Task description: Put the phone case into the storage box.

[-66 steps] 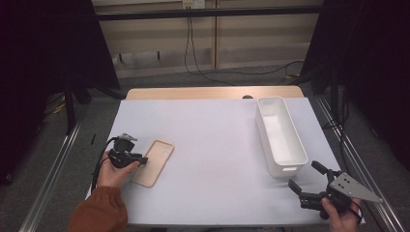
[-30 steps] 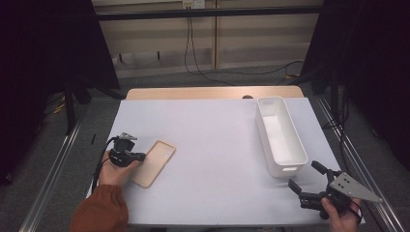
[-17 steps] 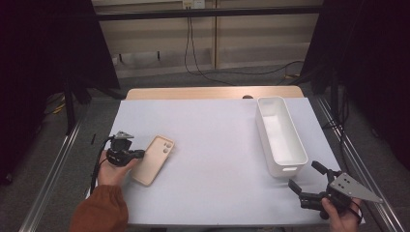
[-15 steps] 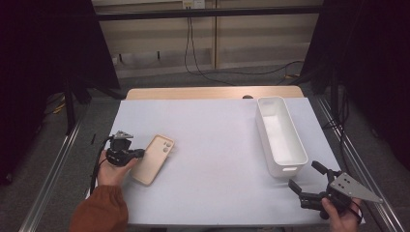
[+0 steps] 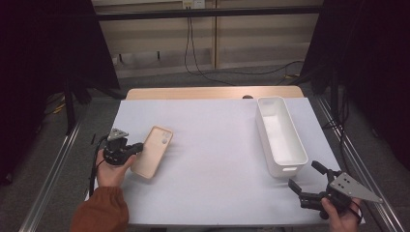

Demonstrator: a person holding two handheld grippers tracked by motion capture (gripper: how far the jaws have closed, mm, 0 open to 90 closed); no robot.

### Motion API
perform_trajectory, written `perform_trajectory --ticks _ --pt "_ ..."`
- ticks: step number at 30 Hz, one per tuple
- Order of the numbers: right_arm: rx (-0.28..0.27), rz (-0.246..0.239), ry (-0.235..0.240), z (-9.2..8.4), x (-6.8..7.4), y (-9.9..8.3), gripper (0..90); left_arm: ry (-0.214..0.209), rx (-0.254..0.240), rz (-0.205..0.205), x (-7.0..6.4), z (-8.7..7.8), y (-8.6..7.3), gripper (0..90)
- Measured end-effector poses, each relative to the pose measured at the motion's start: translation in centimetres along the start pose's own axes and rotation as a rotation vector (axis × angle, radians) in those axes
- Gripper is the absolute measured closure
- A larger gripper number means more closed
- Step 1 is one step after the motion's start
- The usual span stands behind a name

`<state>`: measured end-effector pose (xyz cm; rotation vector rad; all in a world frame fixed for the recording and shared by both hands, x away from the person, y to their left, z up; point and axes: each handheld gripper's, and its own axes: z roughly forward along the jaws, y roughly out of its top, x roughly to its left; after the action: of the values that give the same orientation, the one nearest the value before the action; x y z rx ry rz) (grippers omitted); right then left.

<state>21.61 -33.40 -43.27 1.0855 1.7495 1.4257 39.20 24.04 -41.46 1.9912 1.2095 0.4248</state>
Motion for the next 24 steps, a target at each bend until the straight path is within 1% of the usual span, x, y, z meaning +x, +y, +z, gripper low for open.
perform_trajectory --ticks 4,5,6,7,9,10,11,13,14,16,18,20,24 --pt "0.000 -0.002 -0.002 0.0 0.0 0.0 0.0 -0.002 -0.024 -0.007 -0.2 -0.2 0.0 87.8" --pt "0.000 -0.002 -0.001 0.0 0.0 0.0 0.0 -0.002 -0.028 0.000 -0.2 -0.3 0.0 87.8" --pt "0.001 -0.002 -0.001 0.0 0.0 0.0 0.0 -0.005 -0.037 -0.008 -0.3 -0.3 0.0 87.8" --pt "0.001 -0.002 0.000 0.0 0.0 0.0 0.0 0.002 -0.047 -0.004 -0.4 -0.4 0.0 87.7" --pt "0.001 -0.001 -0.001 0.0 0.0 0.0 0.0 -0.005 -0.058 -0.006 -0.5 -0.5 0.1 87.7" --pt "0.000 -0.002 -0.001 0.0 0.0 0.0 0.0 -0.003 -0.069 0.001 -0.6 -0.6 0.1 87.8" --pt "0.000 -0.002 -0.001 0.0 0.0 0.0 0.0 -0.018 -0.070 -0.009 -0.8 -0.6 0.1 87.7" --pt "-0.001 0.001 -0.002 0.0 0.0 0.0 0.0 -0.015 -0.085 0.002 -1.1 -0.7 0.1 87.8" --pt "0.000 -0.001 -0.001 0.0 0.0 0.0 0.0 -0.025 -0.091 -0.007 -1.2 -0.6 0.1 87.8" --pt "0.001 -0.002 -0.001 0.0 0.0 0.0 0.0 -0.026 -0.110 -0.004 -1.4 -0.7 0.2 87.8" --pt "0.000 -0.001 -0.001 0.0 0.0 0.0 0.0 -0.040 -0.116 -0.003 -1.6 -0.8 0.2 87.7" --pt "0.000 -0.002 -0.001 0.0 0.0 0.0 0.0 -0.034 -0.135 0.002 -2.0 -0.9 0.2 87.8" --pt "0.000 -0.001 0.002 0.0 0.0 0.0 0.1 -0.051 -0.160 0.003 -2.3 -1.0 0.3 87.7"
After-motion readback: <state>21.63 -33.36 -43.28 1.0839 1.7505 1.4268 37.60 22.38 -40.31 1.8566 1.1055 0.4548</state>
